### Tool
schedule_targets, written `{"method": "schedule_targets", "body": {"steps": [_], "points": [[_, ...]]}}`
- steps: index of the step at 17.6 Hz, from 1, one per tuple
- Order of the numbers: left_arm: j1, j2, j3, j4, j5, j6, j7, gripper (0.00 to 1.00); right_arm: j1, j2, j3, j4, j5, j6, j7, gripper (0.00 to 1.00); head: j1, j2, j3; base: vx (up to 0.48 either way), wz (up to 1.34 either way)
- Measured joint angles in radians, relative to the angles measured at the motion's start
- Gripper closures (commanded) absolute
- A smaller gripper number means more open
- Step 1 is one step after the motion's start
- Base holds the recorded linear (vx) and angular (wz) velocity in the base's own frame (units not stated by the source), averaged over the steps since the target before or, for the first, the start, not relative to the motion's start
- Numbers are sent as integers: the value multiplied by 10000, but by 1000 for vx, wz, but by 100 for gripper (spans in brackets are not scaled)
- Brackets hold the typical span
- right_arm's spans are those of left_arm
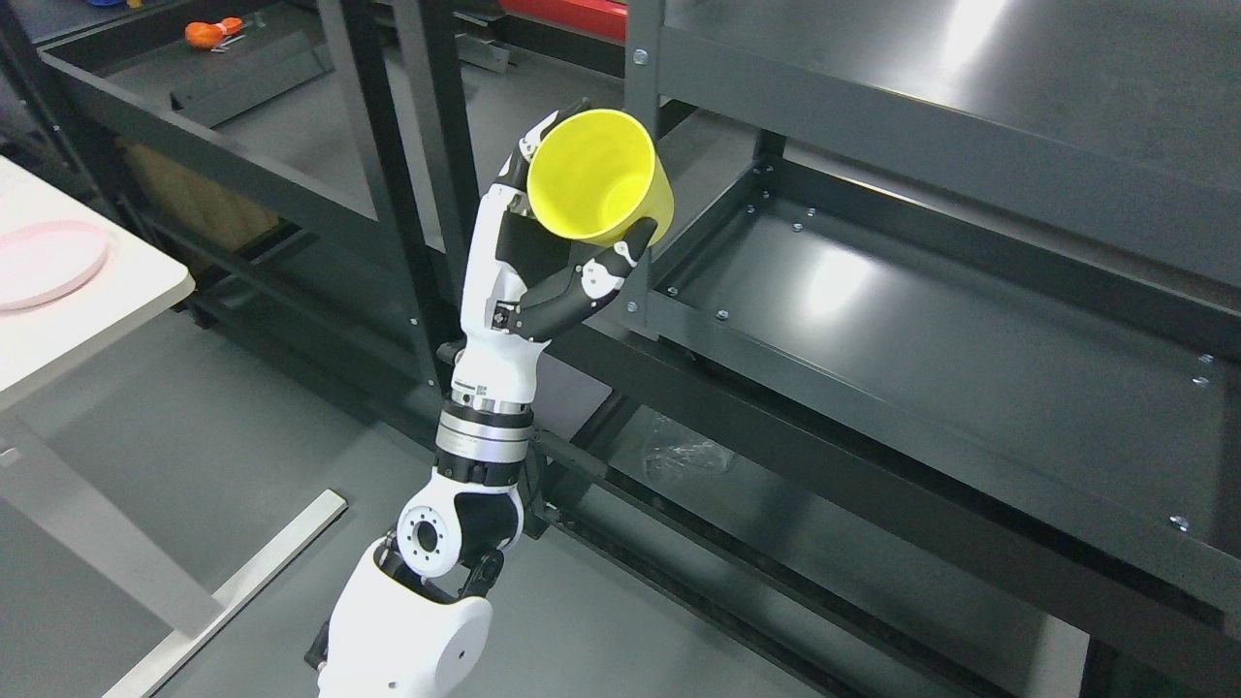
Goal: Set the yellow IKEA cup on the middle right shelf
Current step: 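Turn toward the black shelves, raising the cup in the left hand, then reach the left hand up onto the shelf and set the cup down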
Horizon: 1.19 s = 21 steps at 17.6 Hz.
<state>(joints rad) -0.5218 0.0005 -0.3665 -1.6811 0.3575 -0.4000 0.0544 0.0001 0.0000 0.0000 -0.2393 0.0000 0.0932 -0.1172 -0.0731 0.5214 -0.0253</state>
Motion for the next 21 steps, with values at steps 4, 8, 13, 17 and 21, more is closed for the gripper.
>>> {"method": "schedule_targets", "body": {"steps": [4,8,13,17,21], "points": [[-874,-2,-503,-273,-1,138,105,98,-1,0,0,0,0,0,-1,1,0,0,0,-11,-377],[-1802,-4,-736,-435,9,914,1178,100,0,0,0,0,0,0,-2,1,0,0,0,29,-278],[-3473,-4,-965,-530,836,2989,2548,100,-2,0,0,0,0,-2,-3,1,0,-1,0,68,-208],[-4451,-6,-1086,-446,2044,5068,3290,100,-2,0,0,0,0,-3,-3,1,0,-2,0,112,-324],[-5133,-6,-1296,-271,3056,6390,4116,100,-2,0,0,0,0,-3,-27,1,0,-2,0,139,-287]]}}
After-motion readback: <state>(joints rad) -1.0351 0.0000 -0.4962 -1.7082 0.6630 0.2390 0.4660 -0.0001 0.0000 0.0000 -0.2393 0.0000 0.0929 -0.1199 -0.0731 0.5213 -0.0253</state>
